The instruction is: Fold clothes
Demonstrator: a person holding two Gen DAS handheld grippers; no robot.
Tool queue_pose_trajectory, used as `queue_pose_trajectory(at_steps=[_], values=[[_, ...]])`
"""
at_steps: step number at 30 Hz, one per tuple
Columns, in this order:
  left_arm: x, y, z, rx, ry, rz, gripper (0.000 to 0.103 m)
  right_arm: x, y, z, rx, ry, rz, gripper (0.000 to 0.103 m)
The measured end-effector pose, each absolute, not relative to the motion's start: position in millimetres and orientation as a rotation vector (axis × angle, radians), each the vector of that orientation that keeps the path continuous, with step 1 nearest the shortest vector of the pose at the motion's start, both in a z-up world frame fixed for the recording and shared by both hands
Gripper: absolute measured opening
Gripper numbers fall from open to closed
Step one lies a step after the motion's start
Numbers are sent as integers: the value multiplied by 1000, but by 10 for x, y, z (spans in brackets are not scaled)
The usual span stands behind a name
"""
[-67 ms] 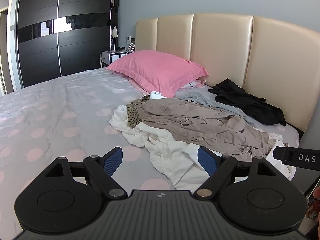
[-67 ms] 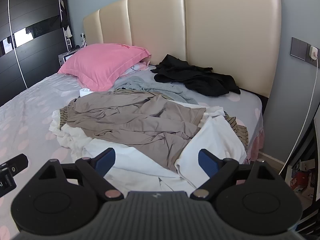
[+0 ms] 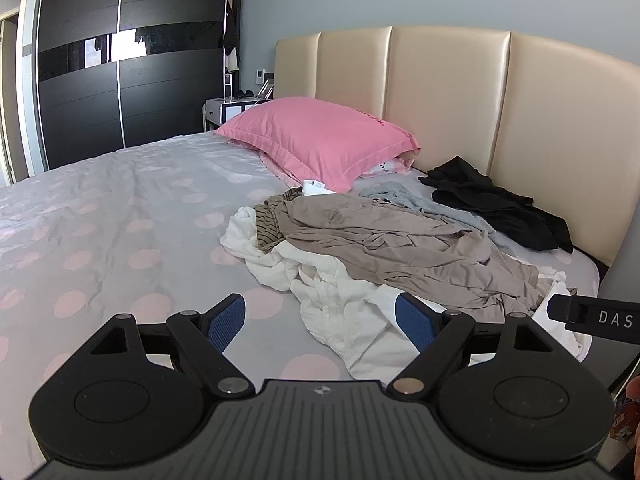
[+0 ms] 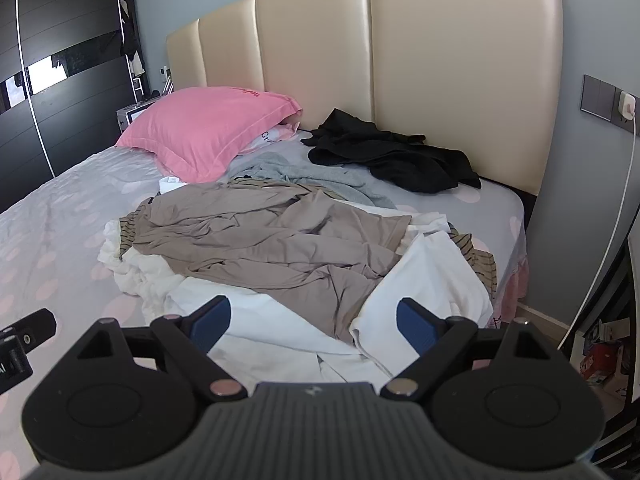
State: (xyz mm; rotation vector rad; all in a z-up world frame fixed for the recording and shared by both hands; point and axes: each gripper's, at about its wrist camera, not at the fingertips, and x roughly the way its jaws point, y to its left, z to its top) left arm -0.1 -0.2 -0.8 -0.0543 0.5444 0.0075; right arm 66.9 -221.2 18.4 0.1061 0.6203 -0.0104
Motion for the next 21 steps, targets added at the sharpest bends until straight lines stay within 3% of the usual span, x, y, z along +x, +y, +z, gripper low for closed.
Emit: queue_pose_trajectory(at_steps=[21], values=[[-7,47,-67,-106,575,37,82,641,-2148,169,57,618,11,91]])
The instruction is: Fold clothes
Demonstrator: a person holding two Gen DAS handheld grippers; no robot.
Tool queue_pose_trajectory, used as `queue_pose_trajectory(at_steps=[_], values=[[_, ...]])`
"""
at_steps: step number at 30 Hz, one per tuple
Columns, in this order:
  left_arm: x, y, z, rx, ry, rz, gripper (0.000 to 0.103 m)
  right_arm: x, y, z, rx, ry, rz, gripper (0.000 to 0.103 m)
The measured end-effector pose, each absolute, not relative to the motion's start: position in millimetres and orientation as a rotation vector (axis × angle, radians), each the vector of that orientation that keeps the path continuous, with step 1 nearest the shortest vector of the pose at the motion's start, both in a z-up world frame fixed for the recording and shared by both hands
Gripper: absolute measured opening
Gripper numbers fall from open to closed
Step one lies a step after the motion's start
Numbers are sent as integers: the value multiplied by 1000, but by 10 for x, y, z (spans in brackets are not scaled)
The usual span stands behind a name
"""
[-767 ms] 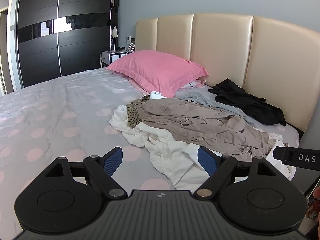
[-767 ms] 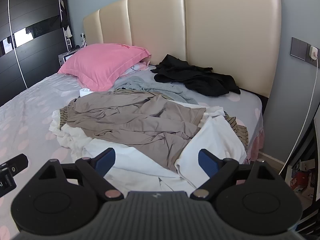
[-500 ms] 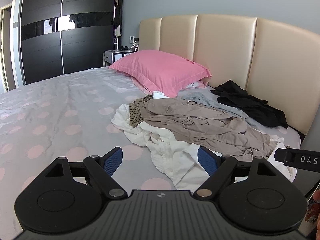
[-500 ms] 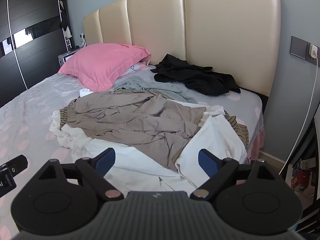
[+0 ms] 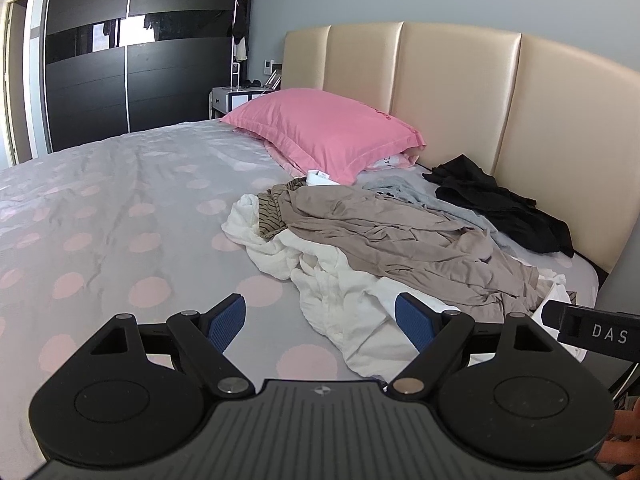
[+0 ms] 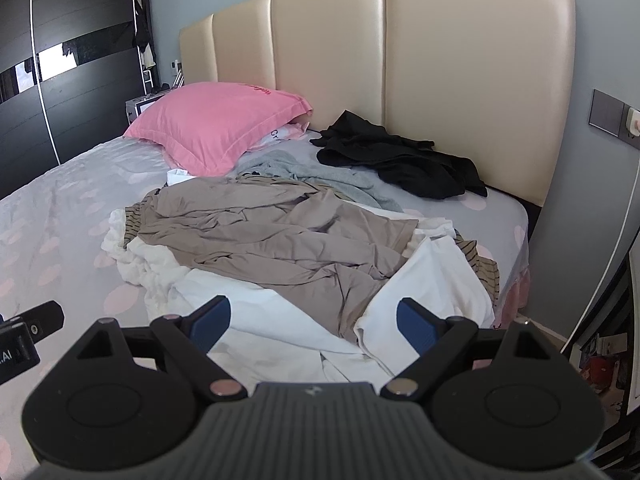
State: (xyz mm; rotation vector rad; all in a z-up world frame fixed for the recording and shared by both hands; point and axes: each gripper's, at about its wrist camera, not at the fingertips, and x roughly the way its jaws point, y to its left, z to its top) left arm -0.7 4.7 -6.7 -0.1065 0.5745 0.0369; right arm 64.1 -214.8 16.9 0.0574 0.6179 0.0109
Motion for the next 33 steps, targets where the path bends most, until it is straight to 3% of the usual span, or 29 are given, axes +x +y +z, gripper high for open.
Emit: queue_pose_trajectory(at_steps=[33], values=[[45,53,-161,-125,659,51,82,631,-2075,155,19,625,16,91]])
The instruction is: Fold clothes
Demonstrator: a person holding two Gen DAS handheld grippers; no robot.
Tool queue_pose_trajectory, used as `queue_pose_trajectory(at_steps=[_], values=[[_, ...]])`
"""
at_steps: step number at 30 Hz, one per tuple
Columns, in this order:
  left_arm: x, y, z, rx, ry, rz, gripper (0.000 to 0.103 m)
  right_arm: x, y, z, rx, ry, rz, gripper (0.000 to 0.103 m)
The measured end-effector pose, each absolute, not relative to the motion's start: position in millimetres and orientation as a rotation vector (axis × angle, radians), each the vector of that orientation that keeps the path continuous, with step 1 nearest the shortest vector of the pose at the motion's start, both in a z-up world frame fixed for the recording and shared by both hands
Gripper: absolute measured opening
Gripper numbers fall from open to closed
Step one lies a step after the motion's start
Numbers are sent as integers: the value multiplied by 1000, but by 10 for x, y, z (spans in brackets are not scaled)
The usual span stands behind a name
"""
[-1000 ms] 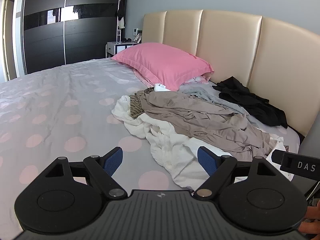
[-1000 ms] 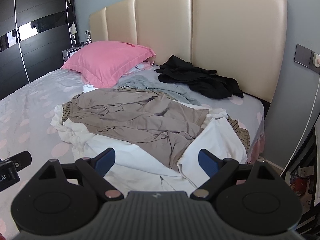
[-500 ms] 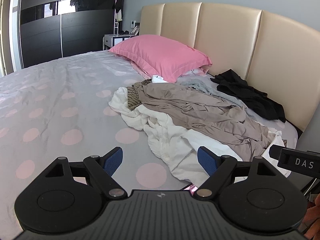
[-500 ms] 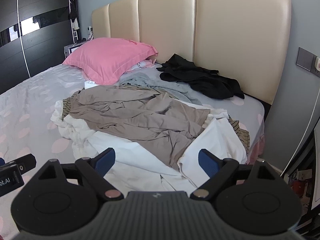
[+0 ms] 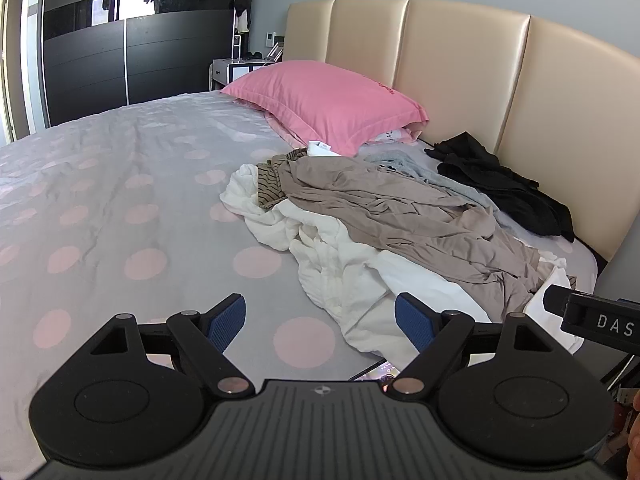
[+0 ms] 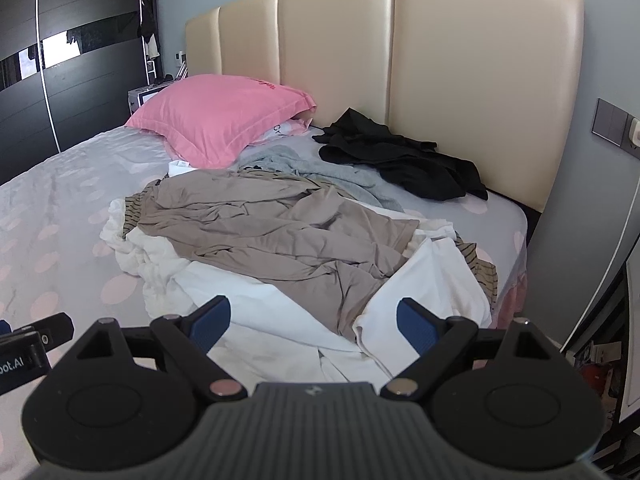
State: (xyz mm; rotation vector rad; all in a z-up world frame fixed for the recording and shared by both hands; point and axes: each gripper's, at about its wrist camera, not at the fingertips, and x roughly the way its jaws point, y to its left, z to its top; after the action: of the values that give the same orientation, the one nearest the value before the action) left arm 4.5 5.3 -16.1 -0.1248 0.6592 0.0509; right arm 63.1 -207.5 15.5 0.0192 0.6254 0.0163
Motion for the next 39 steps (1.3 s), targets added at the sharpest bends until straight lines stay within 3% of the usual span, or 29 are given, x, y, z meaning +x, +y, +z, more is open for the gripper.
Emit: queue_pose_trajectory(at_steps=[25,39], values=[[117,56,-227,-158,694,59,82,631,-2051,145,39,595,86,91],[620,128,-343,-102,759,6,81,1053,-1957,29,-42,661,113,89]])
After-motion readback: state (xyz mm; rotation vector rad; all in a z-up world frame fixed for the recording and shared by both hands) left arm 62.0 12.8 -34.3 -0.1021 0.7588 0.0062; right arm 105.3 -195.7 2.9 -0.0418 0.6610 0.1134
